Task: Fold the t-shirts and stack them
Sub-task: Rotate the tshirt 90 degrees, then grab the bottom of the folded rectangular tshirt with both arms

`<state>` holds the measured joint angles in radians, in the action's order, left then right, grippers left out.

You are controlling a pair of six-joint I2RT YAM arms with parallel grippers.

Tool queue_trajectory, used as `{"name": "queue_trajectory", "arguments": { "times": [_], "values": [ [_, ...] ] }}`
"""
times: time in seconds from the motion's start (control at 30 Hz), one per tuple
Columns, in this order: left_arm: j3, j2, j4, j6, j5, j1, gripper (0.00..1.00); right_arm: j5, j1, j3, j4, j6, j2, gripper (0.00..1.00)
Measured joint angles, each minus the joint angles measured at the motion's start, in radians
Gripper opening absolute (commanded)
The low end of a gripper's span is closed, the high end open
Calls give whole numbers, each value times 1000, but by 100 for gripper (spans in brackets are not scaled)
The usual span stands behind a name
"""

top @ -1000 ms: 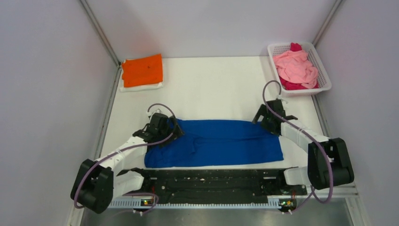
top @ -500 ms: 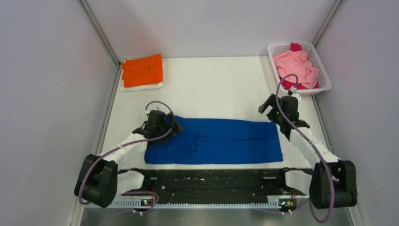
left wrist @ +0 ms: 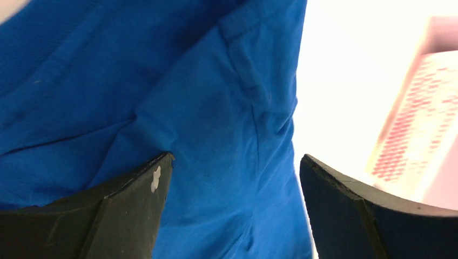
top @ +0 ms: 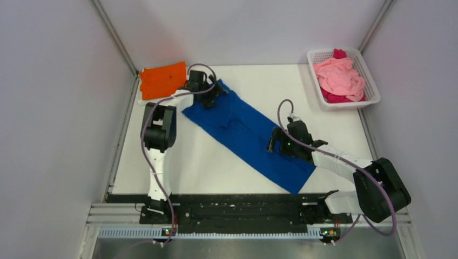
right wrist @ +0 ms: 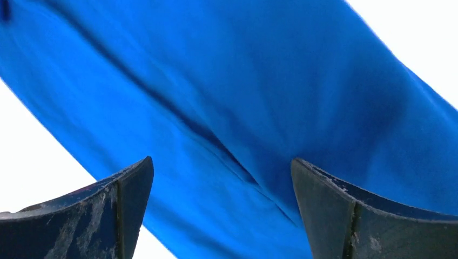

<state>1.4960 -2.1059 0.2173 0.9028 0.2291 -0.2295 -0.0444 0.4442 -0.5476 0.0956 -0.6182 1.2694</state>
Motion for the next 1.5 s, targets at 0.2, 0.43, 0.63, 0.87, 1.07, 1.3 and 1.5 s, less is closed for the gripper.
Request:
{"name": "queue_trajectory", "arguments": {
  "times": [0.2,0.43,0.63,0.87,1.07,1.3,1.5],
  "values": [
    [550,-425,-174,153,167,-4,97,19,170,-41,-15,17,82,99],
    [971,-772,-439,437,186,-39,99,-94,425,-96,-16,30,140,99],
    [975,-785,-500,483,79,-64,99,-191,478,-137,-22,43,150,99],
    [975,-780,-501,433,24,-80,99,-166,478,-137,7,42,122,99],
    [732,-557,-368,278,85,-87,99,-8,467,-142,144,39,-121,99],
    [232,98,-162,48,33,-141,99,124,348,-129,348,-39,-360,98],
    [-304,713,-175,-41,-68,-280,98,98,330,-21,451,-72,-388,82]
  ]
}}
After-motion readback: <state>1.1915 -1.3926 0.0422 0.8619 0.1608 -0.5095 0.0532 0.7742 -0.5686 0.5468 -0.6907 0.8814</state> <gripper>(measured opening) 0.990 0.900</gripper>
